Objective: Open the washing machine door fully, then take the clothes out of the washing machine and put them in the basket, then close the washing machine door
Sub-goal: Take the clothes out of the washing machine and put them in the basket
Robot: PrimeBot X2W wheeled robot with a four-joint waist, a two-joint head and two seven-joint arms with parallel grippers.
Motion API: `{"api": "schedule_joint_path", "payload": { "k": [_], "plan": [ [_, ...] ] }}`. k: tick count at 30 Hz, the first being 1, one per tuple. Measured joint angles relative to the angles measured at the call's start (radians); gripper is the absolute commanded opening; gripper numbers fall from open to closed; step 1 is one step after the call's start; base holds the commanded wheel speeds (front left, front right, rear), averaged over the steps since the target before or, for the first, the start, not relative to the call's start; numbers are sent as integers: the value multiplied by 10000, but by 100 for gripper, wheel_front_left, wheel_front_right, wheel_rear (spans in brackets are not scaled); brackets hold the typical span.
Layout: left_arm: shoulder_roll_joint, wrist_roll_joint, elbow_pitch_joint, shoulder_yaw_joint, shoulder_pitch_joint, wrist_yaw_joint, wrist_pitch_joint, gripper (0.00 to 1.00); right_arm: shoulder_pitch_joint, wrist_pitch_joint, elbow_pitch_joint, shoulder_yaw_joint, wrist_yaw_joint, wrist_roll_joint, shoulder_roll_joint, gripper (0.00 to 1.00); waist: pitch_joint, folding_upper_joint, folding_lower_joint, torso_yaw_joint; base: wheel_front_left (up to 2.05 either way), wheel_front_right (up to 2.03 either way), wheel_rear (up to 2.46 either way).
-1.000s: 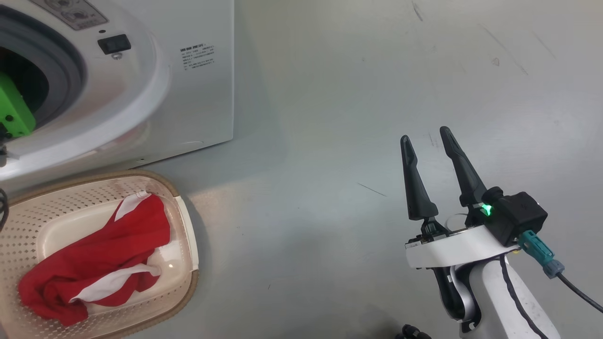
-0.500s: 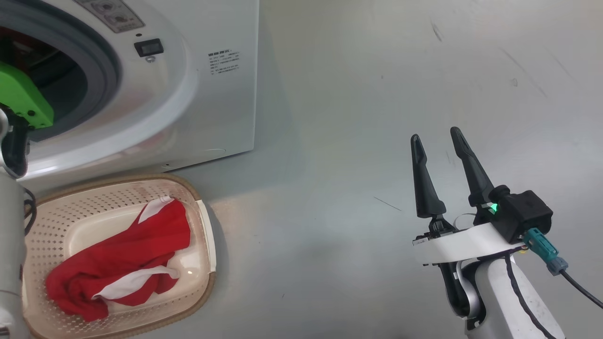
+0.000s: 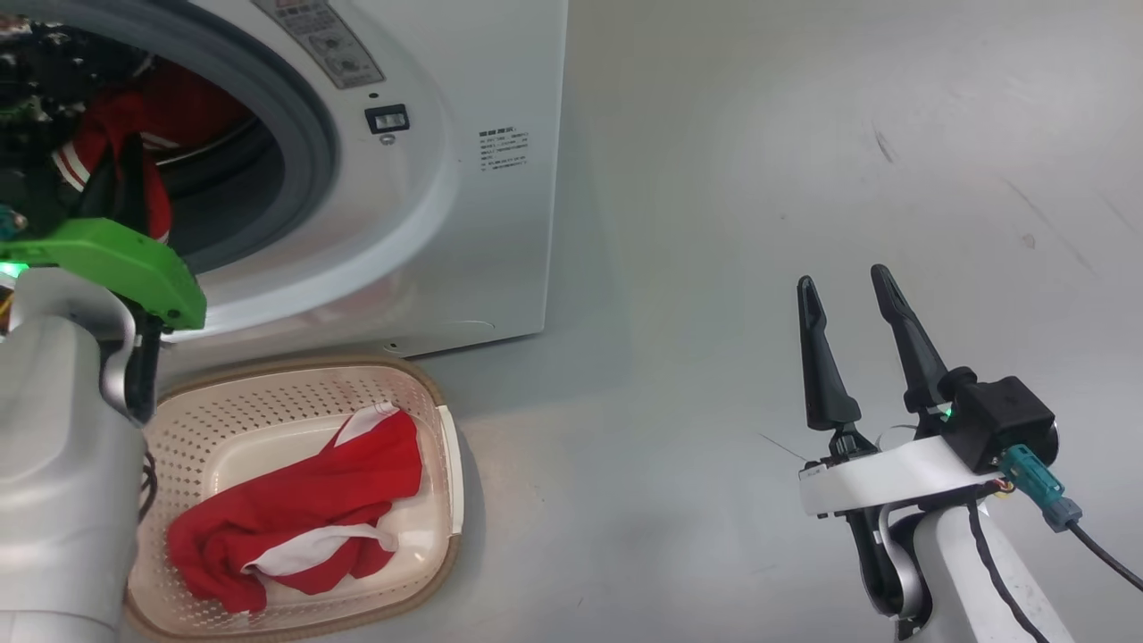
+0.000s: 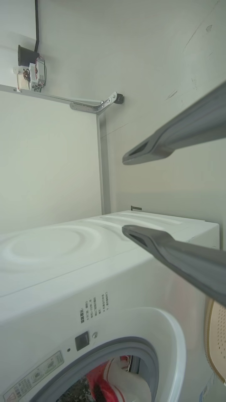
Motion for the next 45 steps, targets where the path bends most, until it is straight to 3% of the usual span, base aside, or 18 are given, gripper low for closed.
{"api": "schedule_joint_path", "payload": {
  "k": [10,25,37,45],
  "plan": [
    [-159,270,-428,-734,1045,-10,-953,0,522,0,207,-174,146,-19,0,100,-891,0,0,603,0,0,0],
    [259,731,-2462,-1628,3406,-36,-1020,0,1195,0,238,-468,222,-17,2,100,-1924,0,0,1196,0,0,0],
    [136,1072,-5553,-884,4442,-35,-1018,0,1535,0,205,-685,311,-35,6,100,-2324,0,0,1590,0,0,0],
    [56,1348,-7446,-50,4883,205,-1022,0,1623,0,207,-616,410,-48,12,100,-2430,0,0,1782,0,0,0]
  ]
}}
